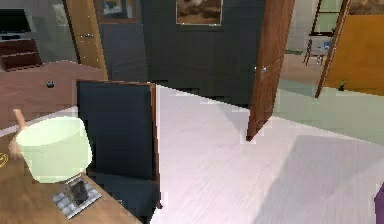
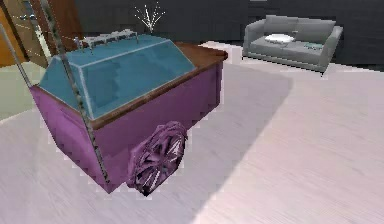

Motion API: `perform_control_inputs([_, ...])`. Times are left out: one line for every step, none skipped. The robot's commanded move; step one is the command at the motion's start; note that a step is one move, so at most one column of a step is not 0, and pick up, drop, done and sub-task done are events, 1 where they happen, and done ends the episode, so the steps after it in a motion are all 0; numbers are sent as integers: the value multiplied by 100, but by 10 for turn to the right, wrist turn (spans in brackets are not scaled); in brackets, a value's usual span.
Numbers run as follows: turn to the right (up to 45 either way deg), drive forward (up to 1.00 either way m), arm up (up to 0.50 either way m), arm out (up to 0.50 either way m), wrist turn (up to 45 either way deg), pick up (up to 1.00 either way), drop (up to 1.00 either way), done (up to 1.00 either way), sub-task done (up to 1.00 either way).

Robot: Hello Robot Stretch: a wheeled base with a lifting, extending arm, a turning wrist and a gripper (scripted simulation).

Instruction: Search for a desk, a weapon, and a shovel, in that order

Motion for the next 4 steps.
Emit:
perform_control_inputs([210,0,0,0,0,0,0,0,0])
perform_control_inputs([0,60,0,0,0,0,0,0,0])
perform_control_inputs([120,0,0,0,0,0,0,0,0])
perform_control_inputs([0,100,0,0,0,0,0,0,0])
